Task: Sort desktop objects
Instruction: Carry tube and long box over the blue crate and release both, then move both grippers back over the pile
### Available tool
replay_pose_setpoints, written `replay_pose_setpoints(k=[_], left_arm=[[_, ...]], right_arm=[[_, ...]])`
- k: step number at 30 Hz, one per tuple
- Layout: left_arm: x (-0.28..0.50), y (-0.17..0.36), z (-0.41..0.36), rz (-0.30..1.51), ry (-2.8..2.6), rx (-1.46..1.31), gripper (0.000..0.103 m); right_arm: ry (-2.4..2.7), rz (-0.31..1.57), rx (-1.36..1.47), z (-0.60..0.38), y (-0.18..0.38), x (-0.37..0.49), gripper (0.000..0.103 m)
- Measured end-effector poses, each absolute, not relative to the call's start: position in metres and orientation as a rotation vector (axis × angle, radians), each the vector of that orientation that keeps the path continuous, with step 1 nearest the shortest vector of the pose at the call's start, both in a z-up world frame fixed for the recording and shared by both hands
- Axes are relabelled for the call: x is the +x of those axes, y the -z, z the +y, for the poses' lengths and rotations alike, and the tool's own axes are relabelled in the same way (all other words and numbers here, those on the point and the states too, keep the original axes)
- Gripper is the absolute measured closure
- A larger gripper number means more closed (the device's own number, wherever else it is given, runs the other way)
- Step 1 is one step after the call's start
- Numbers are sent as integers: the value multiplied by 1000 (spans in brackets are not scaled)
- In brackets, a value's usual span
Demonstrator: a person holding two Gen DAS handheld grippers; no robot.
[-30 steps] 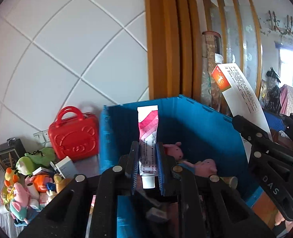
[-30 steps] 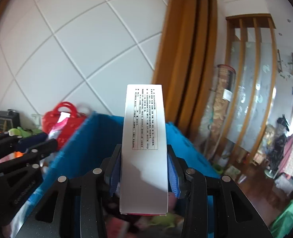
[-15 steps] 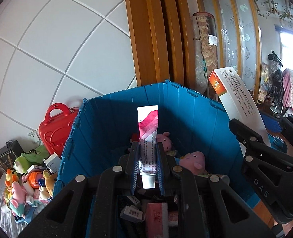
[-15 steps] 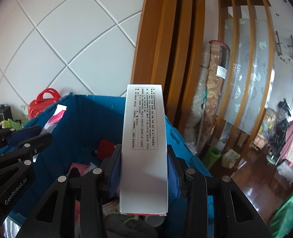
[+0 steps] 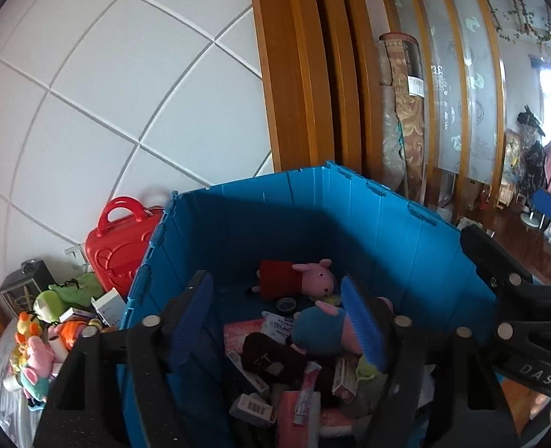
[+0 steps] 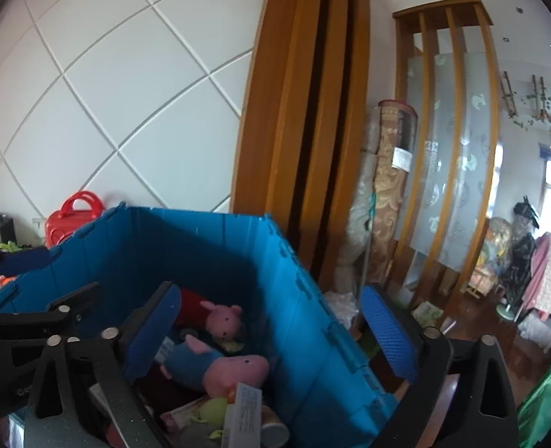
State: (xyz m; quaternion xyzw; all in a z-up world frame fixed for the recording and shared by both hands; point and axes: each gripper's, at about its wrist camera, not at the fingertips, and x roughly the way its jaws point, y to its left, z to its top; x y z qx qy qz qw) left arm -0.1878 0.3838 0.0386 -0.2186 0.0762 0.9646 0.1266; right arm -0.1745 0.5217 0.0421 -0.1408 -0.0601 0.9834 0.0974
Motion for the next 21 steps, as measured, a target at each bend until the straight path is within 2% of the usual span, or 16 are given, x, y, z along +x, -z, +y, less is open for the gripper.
replay_pose_setpoints(k=[10,21], left_arm=[[-181,-45,369,213,-2851,-606,26],[-164,-56,314,152,-2945,-572,25]], right_arm=[[-2943,-178,-415,516,-46,-170,0],[-2996,-199,-426,480,-52,-164,0]])
